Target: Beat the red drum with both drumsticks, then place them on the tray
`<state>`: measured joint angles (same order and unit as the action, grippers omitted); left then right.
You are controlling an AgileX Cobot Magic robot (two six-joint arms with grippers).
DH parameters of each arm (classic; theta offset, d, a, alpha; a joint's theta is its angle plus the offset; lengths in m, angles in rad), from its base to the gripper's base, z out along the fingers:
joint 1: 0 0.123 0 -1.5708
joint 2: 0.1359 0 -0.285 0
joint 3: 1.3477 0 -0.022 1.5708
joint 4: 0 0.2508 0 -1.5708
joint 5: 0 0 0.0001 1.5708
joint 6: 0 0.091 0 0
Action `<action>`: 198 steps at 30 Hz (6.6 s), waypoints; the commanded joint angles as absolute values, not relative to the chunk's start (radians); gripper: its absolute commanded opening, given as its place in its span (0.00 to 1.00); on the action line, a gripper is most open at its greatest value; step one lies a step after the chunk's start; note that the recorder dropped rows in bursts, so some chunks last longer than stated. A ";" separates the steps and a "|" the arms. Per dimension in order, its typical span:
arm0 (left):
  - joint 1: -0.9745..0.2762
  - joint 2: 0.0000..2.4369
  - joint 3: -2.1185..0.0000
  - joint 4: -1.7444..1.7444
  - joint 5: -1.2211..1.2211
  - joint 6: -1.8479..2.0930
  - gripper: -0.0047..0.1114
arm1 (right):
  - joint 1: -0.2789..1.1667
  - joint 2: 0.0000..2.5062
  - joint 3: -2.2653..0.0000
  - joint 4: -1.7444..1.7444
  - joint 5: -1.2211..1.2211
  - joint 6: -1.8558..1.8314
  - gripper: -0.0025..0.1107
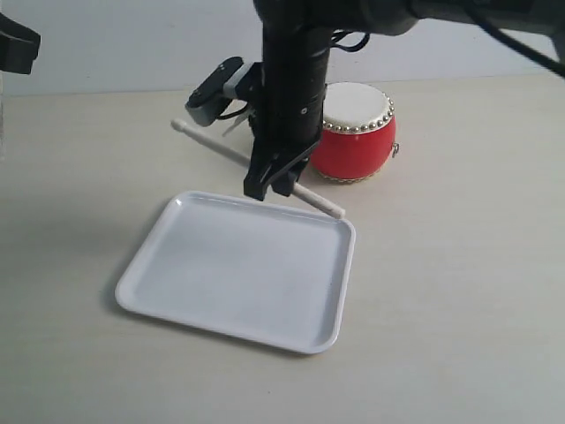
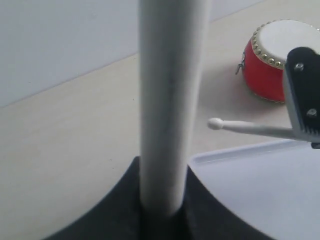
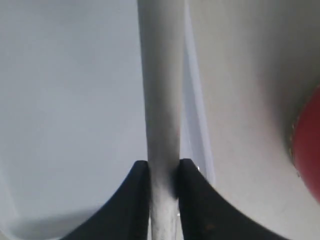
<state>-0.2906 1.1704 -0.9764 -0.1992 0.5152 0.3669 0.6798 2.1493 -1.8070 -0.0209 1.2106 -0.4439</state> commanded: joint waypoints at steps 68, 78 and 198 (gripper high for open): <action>-0.274 1.165 -0.787 -0.435 0.132 0.362 0.04 | 0.593 2.167 -1.839 0.924 1.221 -0.935 0.40; -0.208 1.201 -0.774 -0.482 0.081 0.362 0.04 | 0.591 2.169 -1.839 0.993 1.221 -0.975 0.40; 0.142 1.616 -0.779 -1.744 1.221 1.601 0.81 | 0.622 2.234 -1.842 1.154 1.211 -1.058 0.02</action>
<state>0.0942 1.6202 -0.7804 -1.7415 1.1985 1.6022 0.6210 2.2399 -1.8389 1.2072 1.2316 -1.1042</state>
